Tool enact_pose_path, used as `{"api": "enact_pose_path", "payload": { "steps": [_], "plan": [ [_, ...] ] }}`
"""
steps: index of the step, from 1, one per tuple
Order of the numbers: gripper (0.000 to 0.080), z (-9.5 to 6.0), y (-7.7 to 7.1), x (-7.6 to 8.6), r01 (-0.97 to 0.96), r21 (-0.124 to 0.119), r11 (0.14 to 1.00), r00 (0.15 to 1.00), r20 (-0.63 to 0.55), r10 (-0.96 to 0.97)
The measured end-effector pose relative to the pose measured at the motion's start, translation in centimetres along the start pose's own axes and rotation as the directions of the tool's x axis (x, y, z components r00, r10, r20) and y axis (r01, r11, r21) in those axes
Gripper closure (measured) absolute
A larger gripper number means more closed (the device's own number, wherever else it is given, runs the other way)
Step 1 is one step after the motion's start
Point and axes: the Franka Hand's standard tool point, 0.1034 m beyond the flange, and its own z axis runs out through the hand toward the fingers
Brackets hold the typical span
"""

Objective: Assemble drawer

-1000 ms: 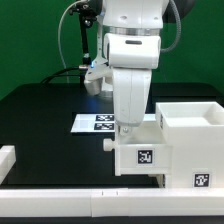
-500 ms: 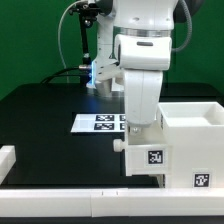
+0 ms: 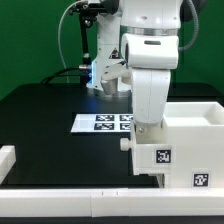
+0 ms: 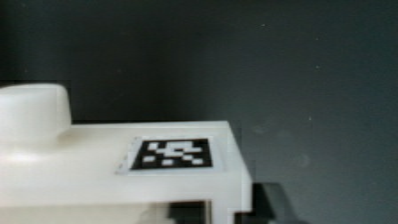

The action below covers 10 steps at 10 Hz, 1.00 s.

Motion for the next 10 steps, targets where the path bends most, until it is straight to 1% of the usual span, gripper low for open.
{"api": "enact_pose_path", "payload": {
  "steps": [1, 2, 3, 4, 5, 6, 7, 8, 9, 10],
  "plan": [
    [0.0559, -0.9, 0.2, -0.5, 0.006, 0.013, 1.0, 1.0, 0.01, -0.006],
    [0.0559, -2.2, 0.5, -1.0, 0.004, 0.027, 1.0, 1.0, 0.023, -0.005],
    [0.0359, -3.9, 1.0, -1.9, 0.016, 0.039, 0.999, 0.999, 0.036, -0.018],
    [0.0223, -5.0, 1.5, -3.2, 0.018, 0.039, 0.999, 0.999, 0.044, -0.02],
    [0.0223, -4.9, 1.5, -4.6, 0.02, 0.042, 0.999, 0.999, 0.046, -0.022],
    [0.0166, -4.0, 1.4, -5.7, 0.017, 0.056, 0.998, 0.999, 0.045, -0.02],
    [0.0166, -2.5, 1.2, -6.4, 0.014, 0.077, 0.997, 0.999, 0.041, -0.018],
    [0.0152, -1.1, 1.2, -6.4, 0.012, 0.091, 0.996, 0.999, 0.036, -0.016],
    [0.015, -0.3, 1.1, -6.1, 0.013, 0.094, 0.996, 0.999, 0.032, -0.016],
    [0.0151, 0.0, 1.1, -5.9, 0.016, 0.095, 0.995, 0.999, 0.03, -0.018]
  ]
}}
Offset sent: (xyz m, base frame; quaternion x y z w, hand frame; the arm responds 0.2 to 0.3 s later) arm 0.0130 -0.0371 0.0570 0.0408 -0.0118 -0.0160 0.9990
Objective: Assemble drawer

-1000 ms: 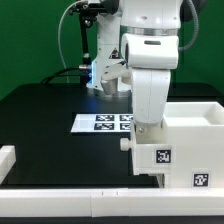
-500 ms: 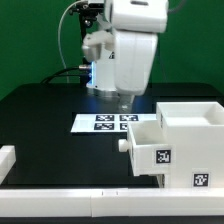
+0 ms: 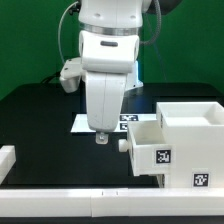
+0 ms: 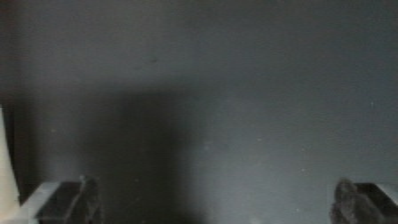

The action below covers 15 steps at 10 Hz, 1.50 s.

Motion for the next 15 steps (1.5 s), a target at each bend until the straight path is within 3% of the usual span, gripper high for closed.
{"api": "enact_pose_path", "payload": {
  "steps": [3, 6, 8, 11, 15],
  "plan": [
    [0.0151, -0.2, 0.0, 1.7, -0.017, -0.008, 1.0, 1.0, 0.0, 0.017],
    [0.0151, -0.4, -0.1, 4.9, -0.049, -0.032, 0.998, 0.999, -0.014, 0.049],
    [0.0151, -0.6, -0.1, 6.1, -0.046, -0.038, 0.998, 0.999, -0.014, 0.046],
    [0.0151, -0.6, -0.1, 6.1, -0.048, -0.037, 0.998, 0.999, -0.013, 0.047],
    [0.0151, -0.9, 0.0, 4.3, -0.053, -0.04, 0.998, 0.999, -0.011, 0.052]
  ]
}}
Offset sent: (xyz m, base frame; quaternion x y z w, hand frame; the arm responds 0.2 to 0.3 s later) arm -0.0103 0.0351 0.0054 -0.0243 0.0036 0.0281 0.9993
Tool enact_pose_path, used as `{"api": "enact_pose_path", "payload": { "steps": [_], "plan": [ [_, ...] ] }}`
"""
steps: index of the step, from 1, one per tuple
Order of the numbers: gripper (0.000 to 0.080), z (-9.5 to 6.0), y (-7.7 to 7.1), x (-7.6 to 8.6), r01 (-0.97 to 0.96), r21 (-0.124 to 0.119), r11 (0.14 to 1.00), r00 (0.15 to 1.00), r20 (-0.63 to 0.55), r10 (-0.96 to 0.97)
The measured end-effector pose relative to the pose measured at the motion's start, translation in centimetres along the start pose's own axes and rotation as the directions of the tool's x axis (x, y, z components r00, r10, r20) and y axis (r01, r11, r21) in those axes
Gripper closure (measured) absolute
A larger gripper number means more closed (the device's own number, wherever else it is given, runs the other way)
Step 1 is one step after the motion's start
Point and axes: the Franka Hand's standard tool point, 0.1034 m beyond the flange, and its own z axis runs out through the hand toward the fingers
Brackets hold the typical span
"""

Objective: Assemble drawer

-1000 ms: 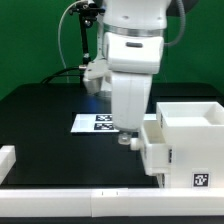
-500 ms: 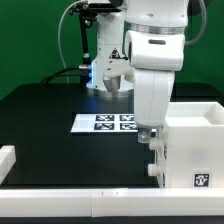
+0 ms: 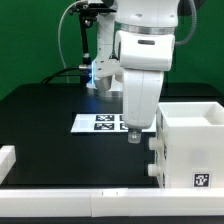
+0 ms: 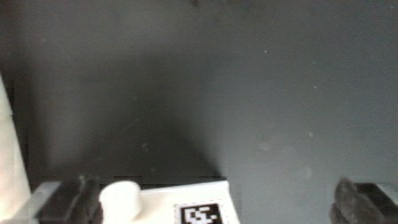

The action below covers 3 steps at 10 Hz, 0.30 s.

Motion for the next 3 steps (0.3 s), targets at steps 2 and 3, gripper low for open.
{"api": "enact_pose_path", "payload": {
  "steps": [2, 3],
  "plan": [
    [0.0151, 0.01, -0.02, -0.04, -0.001, -0.001, 1.0, 1.0, 0.0, 0.001],
    [0.0151, 0.04, -0.03, -0.04, -0.001, 0.0, 1.0, 1.0, -0.001, 0.001]
  ]
}}
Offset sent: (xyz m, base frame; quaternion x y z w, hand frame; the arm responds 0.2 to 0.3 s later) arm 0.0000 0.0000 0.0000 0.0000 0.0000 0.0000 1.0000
